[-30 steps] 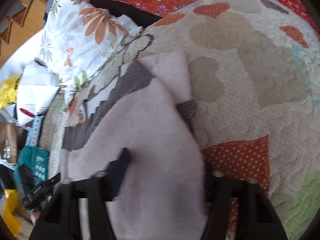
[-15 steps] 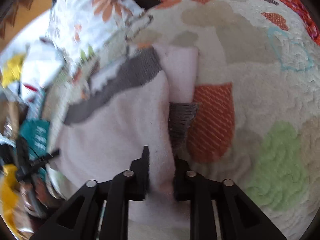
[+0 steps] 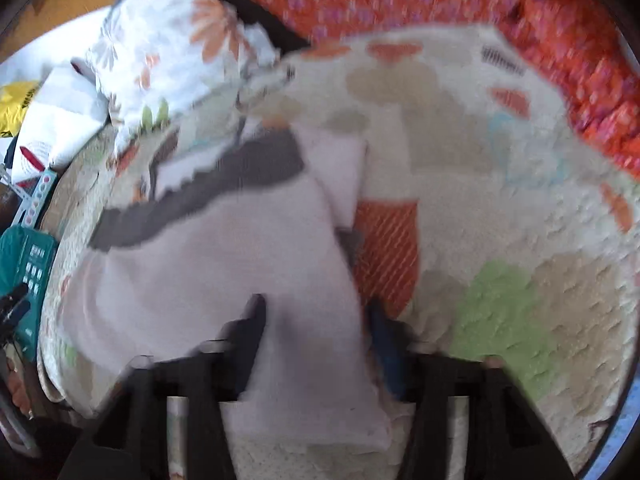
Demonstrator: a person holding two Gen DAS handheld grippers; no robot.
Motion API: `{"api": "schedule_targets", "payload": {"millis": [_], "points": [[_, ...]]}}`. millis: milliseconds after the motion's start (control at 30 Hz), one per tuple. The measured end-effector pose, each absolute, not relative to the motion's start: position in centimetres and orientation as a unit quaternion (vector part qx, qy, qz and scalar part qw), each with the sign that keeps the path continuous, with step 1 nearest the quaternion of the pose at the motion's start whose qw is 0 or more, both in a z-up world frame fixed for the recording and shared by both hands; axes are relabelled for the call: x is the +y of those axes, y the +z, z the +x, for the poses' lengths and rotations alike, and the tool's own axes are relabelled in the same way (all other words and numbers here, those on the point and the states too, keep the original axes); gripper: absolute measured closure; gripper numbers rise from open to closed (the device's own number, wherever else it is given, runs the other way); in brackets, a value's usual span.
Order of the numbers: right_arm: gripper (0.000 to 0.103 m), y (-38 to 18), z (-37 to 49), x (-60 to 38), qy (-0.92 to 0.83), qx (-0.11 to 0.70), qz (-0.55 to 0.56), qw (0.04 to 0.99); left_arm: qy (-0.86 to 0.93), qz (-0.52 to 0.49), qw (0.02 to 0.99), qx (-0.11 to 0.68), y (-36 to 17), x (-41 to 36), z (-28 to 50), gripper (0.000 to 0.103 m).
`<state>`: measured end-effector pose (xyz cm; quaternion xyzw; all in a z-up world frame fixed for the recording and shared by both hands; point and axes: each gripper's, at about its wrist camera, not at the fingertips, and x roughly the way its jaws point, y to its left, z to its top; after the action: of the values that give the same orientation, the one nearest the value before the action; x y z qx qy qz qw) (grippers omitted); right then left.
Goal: Fold small clothes
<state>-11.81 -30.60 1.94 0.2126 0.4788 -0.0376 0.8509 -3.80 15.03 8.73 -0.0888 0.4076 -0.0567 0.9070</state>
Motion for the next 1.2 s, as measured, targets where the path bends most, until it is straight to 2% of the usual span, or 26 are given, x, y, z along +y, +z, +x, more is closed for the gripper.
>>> {"api": "schedule_targets", "payload": {"millis": [200,333,400,433,467,600,767,800,833,867,900,967,1000,1133,1200], "points": [[0.083,1.2,-13.9,-29.5,-0.064,0.501,0.185,0.843,-0.041,-0.080,0.915,0.392,8.6,15.3,-4.3,0.023],[0.075,3.3,-15.4,-28.4,-0.101,0.458,0.149,0.871,-0.037,-0.092,0.914,0.393,8.5,15.9,-4.5,0.022],[0.063,5.2,-16.4,-27.5,-0.119,0.413,0.126,0.894,-0.039,-0.098,0.912,0.397,8.2,16.2,-4.3,0.018],[0.047,5.8,-16.6,-27.1,-0.123,0.399,0.120,0.901,-0.040,-0.102,0.909,0.402,8.0,16.4,-4.1,0.017],[0.040,6.6,-16.8,-26.5,-0.125,0.382,0.110,0.909,-0.042,-0.107,0.906,0.408,7.8,16.5,-3.8,0.017],[0.040,8.5,-16.3,-22.4,-0.094,0.350,0.058,0.930,-0.056,-0.131,0.886,0.442,6.4,17.0,-1.8,0.017],[0.040,6.9,-14.2,-16.0,-0.004,0.381,0.008,0.925,-0.061,-0.135,0.870,0.471,4.5,16.4,0.9,0.017],[0.041,6.5,-13.9,-14.8,0.010,0.387,0.003,0.922,-0.059,-0.129,0.869,0.474,4.1,16.1,1.4,0.017],[0.048,5.9,-13.1,-13.0,0.034,0.395,-0.005,0.918,-0.052,-0.113,0.868,0.481,3.6,15.7,2.1,0.017],[0.058,5.6,-12.7,-12.0,0.046,0.399,-0.007,0.916,-0.039,-0.088,0.866,0.491,3.0,15.3,2.7,0.020],[0.061,5.2,-11.6,-10.4,0.064,0.410,-0.012,0.910,-0.019,-0.062,0.863,0.502,2.3,15.0,3.2,0.023],[0.062,4.5,-10.4,-8.7,0.078,0.417,-0.014,0.905,0.019,-0.026,0.851,0.525,1.2,15.0,4.0,0.050],[0.063,4.4,-9.6,-7.9,0.083,0.418,-0.012,0.904,0.029,-0.033,0.845,0.533,1.0,15.6,4.1,0.054],[0.065,4.7,-6.4,-4.4,0.120,0.428,0.002,0.896,0.032,-0.140,0.850,0.506,3.5,20.2,3.4,0.055],[0.065,4.4,-4.9,-2.3,0.137,0.437,-0.007,0.889,0.036,-0.158,0.861,0.482,4.9,21.6,2.7,0.050]]}}
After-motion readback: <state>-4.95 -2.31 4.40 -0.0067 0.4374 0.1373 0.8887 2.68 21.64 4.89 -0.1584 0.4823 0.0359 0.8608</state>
